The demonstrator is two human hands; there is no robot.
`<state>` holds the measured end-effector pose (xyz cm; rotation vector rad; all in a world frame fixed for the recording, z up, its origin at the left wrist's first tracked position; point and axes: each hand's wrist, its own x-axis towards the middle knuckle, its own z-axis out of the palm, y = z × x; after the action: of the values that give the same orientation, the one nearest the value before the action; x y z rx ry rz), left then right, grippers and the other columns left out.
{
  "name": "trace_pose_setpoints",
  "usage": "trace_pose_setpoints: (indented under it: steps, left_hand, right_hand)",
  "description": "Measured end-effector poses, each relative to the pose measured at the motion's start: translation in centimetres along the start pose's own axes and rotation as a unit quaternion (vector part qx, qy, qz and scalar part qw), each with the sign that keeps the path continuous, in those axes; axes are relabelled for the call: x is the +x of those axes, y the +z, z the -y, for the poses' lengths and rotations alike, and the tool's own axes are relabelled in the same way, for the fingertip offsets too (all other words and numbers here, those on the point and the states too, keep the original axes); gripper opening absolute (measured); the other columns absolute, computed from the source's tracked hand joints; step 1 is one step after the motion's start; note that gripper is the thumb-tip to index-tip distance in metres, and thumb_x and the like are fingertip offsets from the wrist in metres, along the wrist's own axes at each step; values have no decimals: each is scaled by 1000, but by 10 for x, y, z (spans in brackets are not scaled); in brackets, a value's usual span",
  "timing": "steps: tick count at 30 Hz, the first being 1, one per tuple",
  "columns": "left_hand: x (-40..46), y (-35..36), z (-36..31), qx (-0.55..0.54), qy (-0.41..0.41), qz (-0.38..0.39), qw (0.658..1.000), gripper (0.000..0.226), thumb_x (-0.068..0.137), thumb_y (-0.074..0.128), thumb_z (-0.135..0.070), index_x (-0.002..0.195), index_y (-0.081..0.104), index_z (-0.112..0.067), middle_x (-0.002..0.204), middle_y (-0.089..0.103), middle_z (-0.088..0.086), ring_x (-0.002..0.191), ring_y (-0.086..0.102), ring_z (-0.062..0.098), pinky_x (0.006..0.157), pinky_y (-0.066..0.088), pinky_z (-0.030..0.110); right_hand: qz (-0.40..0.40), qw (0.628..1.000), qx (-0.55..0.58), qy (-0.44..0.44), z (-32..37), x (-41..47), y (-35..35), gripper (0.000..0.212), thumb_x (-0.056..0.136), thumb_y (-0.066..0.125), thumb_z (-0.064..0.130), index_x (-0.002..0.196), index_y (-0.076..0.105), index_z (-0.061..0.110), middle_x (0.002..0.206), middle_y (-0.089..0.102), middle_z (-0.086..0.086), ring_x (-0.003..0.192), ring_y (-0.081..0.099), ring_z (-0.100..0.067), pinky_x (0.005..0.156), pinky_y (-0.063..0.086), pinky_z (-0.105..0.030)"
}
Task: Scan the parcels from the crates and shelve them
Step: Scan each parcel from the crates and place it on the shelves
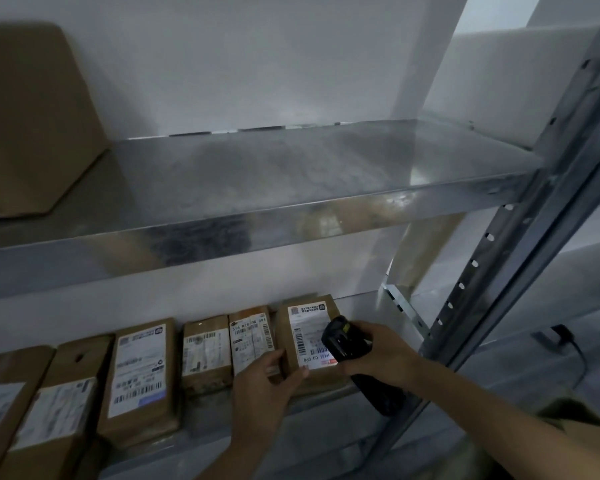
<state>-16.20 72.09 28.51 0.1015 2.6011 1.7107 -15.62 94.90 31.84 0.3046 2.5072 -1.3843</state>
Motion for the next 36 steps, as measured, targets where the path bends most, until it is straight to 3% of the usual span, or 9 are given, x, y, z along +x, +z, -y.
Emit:
trace_pose_setpoints:
  steps: [3,11,13,18,23,27,29,32,36]
  left_hand:
    - [3,1,-2,-3,12,-4,1000,34,77,87,-24,108,75,-21,87,61,-35,82,58,-25,69,44,-1]
    - [7,0,1,4,0,-4,1000,37,77,87,-26,90,62,-50,79,66,-39,88,60,-21,72,48,2]
    - [6,-1,4,2,-3,-10,1000,34,77,87,-28,96,64,-44,86,66,-35,86,61,-18,75,49,3]
    - [-2,-13,4,-14,-25,-18,999,59,75,87,-36,127,69,-18,117,72,-1,101,67,13,89,59,37]
    - [-14,-40,-2,-20,-17,-29,999,55,78,85,-33,128,67,-21,109,71,-7,87,67,5,68,50,12]
    - [-25,-72,-5,-41,-22,-33,998,51,79,83,-33,127,68,-19,112,71,-9,97,66,4,87,56,24]
    - [-32,-96,-8,-59,-21,-39,997,48,82,82,-33,126,67,-24,115,68,-10,99,63,1,85,52,18]
    - [-46,-146,-7,-77,-16,-51,996,51,84,79,-36,132,63,-26,123,63,-12,108,61,7,90,45,19]
    - [-67,-245,11,-72,-13,-98,992,47,86,75,-40,128,66,-23,118,66,-14,110,62,6,85,46,13]
  right_hand:
    - [7,1000,3,-5,2,7,-3,57,74,90,12,123,69,30,111,73,11,101,69,-6,79,57,-16]
    - [8,1000,9,-10,2,11,-4,58,71,89,12,122,70,32,111,74,9,101,71,-10,87,61,-26]
    - [-3,1000,3,-9,0,7,-3,58,70,88,12,121,70,33,110,74,9,101,71,-10,87,61,-28]
    - [-38,999,-13,-6,-1,-13,1,61,66,91,15,113,65,44,107,73,14,98,68,-6,89,60,-29]
    - [-61,997,-37,-28,19,-41,8,59,70,92,16,104,57,49,105,68,20,98,63,0,90,56,-27]
    - [-46,997,-47,-47,49,-64,23,64,69,94,25,115,57,50,104,67,24,101,64,-1,78,50,-13]
    - [-39,996,-48,-58,72,-76,36,73,69,95,33,128,54,47,107,65,25,101,63,2,78,48,-8]
    - [-10,994,-72,-85,115,-91,67,64,77,91,35,119,46,51,104,61,27,89,57,11,67,45,0]
    - [12,988,-91,-124,186,-101,142,76,72,91,39,133,47,47,121,64,18,105,64,-2,86,55,-18]
